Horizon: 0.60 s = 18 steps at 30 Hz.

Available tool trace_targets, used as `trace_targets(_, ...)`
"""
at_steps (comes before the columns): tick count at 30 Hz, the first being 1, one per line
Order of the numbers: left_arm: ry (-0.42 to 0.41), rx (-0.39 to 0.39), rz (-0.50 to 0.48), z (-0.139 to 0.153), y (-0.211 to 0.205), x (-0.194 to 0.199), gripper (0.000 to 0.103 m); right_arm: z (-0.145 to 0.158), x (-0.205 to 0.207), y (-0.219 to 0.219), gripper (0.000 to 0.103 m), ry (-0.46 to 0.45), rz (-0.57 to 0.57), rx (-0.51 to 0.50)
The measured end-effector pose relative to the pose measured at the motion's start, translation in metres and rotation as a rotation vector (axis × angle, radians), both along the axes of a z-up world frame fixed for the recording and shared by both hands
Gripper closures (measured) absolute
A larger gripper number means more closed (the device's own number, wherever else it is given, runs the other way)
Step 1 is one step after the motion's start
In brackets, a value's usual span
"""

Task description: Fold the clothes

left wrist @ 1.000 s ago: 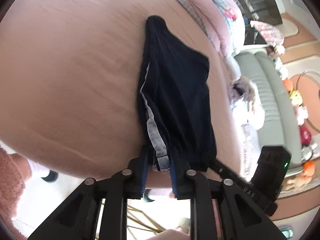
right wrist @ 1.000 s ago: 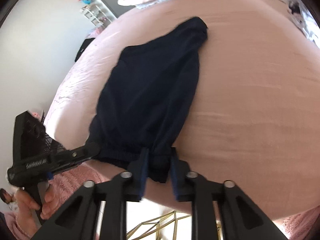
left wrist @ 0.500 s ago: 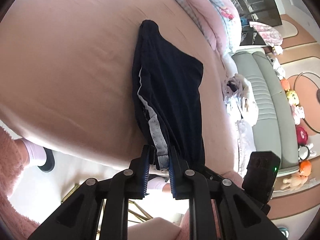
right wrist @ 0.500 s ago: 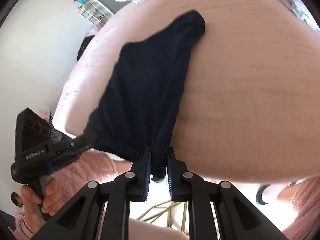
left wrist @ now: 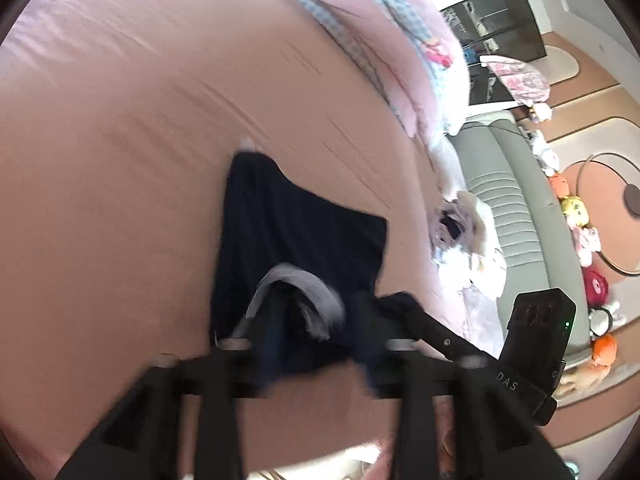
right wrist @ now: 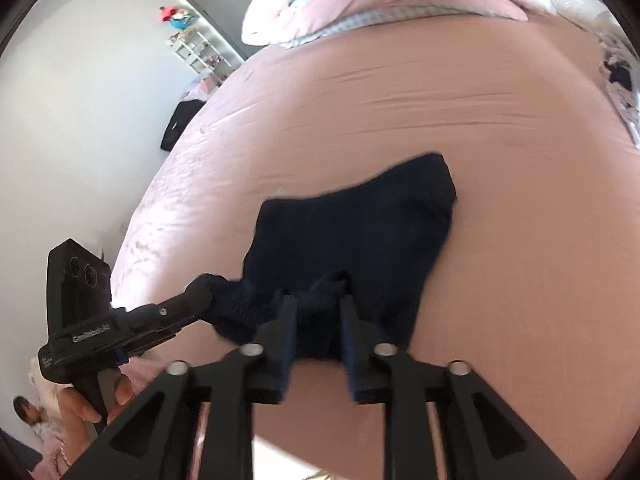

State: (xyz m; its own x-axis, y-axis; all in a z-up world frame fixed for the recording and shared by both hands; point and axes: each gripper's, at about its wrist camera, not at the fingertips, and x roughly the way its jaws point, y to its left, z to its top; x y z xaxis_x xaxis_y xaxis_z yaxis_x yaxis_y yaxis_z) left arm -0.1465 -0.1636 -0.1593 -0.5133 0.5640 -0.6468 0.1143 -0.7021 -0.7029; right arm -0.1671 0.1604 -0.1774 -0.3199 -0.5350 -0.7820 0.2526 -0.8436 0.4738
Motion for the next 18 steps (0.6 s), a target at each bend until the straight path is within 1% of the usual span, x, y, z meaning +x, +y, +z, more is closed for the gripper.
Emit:
trace_targets(1,0.016,-0.023,-0.005,0.002,-0.004,-0.005,0.046,-0.007,-0.010,-0.002,0.069,-0.026,-0.016,0.020)
trace_targets(2,0.031,-0.045,-0.009,0.003,-0.008,-0.011,0.046,-0.010,-0.016,0.000,0.069,-0.046,-0.039,0.007)
trace_targets(3,0.073,-0.090,-0.015,0.010,-0.010,-0.012,0.046,-0.012,-0.022,0.003,0.069,-0.066,-0.064,-0.011)
trace_targets(4,0.138,-0.155,-0.034,0.021,-0.011,-0.009,0.046,-0.009,-0.020,0.011,0.068,-0.053,-0.079,-0.052)
trace_targets(5,0.175,-0.213,-0.055,0.025,-0.007,-0.007,0.046,-0.005,-0.018,0.017,0.061,-0.030,-0.090,-0.071)
trace_targets(6,0.205,-0.268,-0.076,0.028,-0.002,-0.006,0.046,-0.002,-0.016,0.018,0.056,-0.002,-0.088,-0.045)
trace_targets(7,0.230,-0.342,-0.104,0.030,0.006,-0.004,0.046,0.001,-0.015,0.018,0.049,0.026,-0.085,-0.015)
trace_targets(8,0.243,-0.389,-0.133,0.029,0.013,-0.002,0.050,0.004,-0.013,0.018,0.048,0.054,-0.082,0.016)
trace_targets(10,0.222,-0.426,-0.216,0.018,0.030,-0.001,0.059,0.002,-0.007,0.007,0.048,0.086,-0.009,0.118)
trace_targets(12,0.177,-0.446,-0.261,0.004,0.038,-0.001,0.060,-0.002,0.000,-0.008,0.048,0.107,0.065,0.194)
trace_targets(14,0.129,-0.457,-0.267,-0.010,0.043,-0.001,0.060,-0.008,0.005,-0.026,0.048,0.138,0.117,0.279)
trace_targets(15,0.124,-0.442,-0.266,-0.013,0.043,0.000,0.060,-0.011,0.009,-0.032,0.048,0.150,0.133,0.320)
trace_targets(16,0.123,-0.422,-0.264,-0.015,0.043,0.000,0.064,-0.015,0.010,-0.039,0.048,0.150,0.147,0.333)
trace_targets(17,0.128,-0.419,-0.269,-0.016,0.043,0.001,0.085,-0.020,0.010,-0.045,0.049,0.149,0.161,0.344)
trace_targets(18,0.135,-0.440,-0.281,-0.016,0.046,0.002,0.092,-0.024,0.011,-0.052,0.053,0.148,0.175,0.354)
